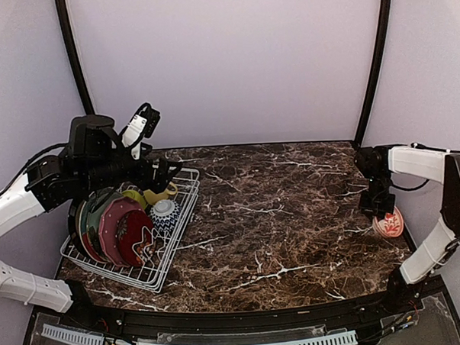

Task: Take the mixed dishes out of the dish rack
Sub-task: Place the bowl at the corner of the board.

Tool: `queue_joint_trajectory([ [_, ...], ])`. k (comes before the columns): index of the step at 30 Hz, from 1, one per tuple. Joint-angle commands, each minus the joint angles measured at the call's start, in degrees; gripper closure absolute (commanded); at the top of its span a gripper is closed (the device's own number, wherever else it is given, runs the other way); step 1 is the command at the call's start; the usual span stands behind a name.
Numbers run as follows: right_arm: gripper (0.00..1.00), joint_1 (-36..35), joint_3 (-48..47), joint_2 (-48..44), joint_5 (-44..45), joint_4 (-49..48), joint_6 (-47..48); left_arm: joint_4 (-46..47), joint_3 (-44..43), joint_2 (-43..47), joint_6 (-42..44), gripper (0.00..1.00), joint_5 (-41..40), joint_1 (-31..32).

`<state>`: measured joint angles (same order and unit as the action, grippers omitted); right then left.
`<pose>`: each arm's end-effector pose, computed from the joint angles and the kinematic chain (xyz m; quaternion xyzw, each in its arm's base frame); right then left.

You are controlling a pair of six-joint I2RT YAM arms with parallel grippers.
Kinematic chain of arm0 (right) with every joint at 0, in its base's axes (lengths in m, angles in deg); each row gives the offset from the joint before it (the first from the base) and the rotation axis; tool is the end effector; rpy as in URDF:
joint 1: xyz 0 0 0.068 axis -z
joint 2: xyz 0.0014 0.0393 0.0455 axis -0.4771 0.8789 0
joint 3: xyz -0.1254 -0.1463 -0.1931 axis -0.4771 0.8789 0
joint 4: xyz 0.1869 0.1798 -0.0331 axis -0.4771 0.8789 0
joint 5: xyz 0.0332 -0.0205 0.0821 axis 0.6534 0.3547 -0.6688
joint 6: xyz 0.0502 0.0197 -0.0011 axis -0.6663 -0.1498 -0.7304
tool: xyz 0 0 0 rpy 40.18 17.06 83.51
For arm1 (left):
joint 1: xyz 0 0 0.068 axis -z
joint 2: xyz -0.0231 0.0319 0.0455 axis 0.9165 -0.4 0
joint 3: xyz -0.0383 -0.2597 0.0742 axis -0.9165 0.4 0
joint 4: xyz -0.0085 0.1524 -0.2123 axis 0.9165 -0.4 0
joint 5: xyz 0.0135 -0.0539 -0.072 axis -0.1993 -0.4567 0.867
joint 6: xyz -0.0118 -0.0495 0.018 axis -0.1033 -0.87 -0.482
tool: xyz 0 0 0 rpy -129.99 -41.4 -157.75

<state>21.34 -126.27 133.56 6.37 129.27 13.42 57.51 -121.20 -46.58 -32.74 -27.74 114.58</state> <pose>0.2500 0.0209 0.2045 0.2768 0.9493 -0.1316 0.0704 0.1688 -0.1764 0.3900 0.2666 0.7611 -0.1545 0.5708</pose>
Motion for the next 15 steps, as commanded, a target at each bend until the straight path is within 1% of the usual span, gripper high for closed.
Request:
queue_joint_trajectory([
  [1, 1.0, 0.74, -1.79, 4.19, 3.74, -1.78, 2.92, 0.26, 1.21, 1.87, 1.29, 0.01, 0.32, -0.56],
  [7, 1.0, 0.65, -0.72, 10.35, 2.71, -3.27, 6.74, 1.25, 1.48, 5.73, 0.57, 0.01, 3.61, -2.78],
  [11, 0.99, -0.48, -0.85, 10.92, 1.45, -3.18, 8.05, 3.93, 4.56, 7.69, 1.33, 0.01, 1.8, -3.59],
  [15, 0.82, -1.95, -0.59, 10.05, -0.4, -3.93, 7.66, 3.12, 3.83, 6.82, 1.21, 0.01, 0.07, -4.86],
])
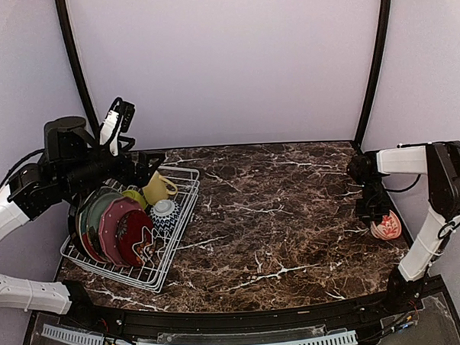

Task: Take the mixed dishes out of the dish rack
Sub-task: Place the bowl at the corner of the board.

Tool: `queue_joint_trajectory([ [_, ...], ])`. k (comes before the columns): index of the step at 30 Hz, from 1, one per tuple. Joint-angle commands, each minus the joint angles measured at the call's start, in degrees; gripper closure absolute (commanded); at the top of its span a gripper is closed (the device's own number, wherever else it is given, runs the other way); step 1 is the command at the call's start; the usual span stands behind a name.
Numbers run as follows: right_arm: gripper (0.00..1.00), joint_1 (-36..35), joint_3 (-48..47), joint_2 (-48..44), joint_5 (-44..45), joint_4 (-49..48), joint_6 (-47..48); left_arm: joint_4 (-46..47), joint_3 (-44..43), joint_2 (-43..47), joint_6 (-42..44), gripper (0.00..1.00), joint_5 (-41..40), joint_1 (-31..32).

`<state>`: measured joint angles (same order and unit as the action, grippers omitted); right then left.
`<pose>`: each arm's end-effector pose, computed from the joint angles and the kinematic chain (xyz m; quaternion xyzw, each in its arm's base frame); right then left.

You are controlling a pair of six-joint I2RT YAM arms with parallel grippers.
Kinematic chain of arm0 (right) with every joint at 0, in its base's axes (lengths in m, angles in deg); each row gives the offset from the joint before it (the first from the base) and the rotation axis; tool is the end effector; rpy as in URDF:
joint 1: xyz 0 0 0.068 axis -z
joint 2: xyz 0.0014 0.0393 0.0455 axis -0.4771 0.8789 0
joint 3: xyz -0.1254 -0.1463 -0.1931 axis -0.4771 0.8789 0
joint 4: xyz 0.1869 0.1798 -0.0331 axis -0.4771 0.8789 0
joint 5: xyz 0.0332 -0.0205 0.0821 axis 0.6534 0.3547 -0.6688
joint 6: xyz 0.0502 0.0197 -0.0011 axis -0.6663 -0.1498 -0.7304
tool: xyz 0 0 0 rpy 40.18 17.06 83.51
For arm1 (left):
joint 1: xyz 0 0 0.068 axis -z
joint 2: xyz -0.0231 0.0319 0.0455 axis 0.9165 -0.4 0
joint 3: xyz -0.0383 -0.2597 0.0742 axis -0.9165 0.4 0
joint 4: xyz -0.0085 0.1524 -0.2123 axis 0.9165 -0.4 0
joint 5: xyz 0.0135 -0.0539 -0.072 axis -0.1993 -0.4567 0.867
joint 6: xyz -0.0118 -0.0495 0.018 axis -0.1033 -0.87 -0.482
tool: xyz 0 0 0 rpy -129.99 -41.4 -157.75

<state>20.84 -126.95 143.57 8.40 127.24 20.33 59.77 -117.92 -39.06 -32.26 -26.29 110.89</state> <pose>0.2684 0.0244 0.1654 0.2039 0.9635 -0.1732 0.0099 0.1559 -0.1429 0.4017 0.2351 0.7364 -0.1633 0.6131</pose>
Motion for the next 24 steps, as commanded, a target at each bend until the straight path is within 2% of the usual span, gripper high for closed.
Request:
queue_joint_trajectory([
  [1, 0.78, -2.37, -0.15, -0.16, -2.62, -1.7, 0.39, 0.85, 0.49, -0.85, 0.58, 0.01, -0.73, -1.78],
  [10, 0.48, -5.85, -4.42, -5.29, -0.56, 2.26, -0.86, 3.23, 2.65, -1.95, -0.23, 0.01, 0.89, -4.48],
  [16, 0.3, -9.65, -8.4, -10.8, -1.79, 1.43, 3.16, 3.22, 3.02, -3.47, -0.14, 0.01, -0.93, -4.65],
  [19, 0.25, -13.2, -10.46, -12.93, -3.39, -2.59, 4.93, 2.83, 2.87, -5.24, 0.15, 0.01, -1.52, -4.92],
  [24, 0.23, -20.74, -10.0, -13.41, -8.48, -13.99, 5.46, 1.67, 2.0, -9.13, 0.19, 0.01, -1.86, -5.99],
])
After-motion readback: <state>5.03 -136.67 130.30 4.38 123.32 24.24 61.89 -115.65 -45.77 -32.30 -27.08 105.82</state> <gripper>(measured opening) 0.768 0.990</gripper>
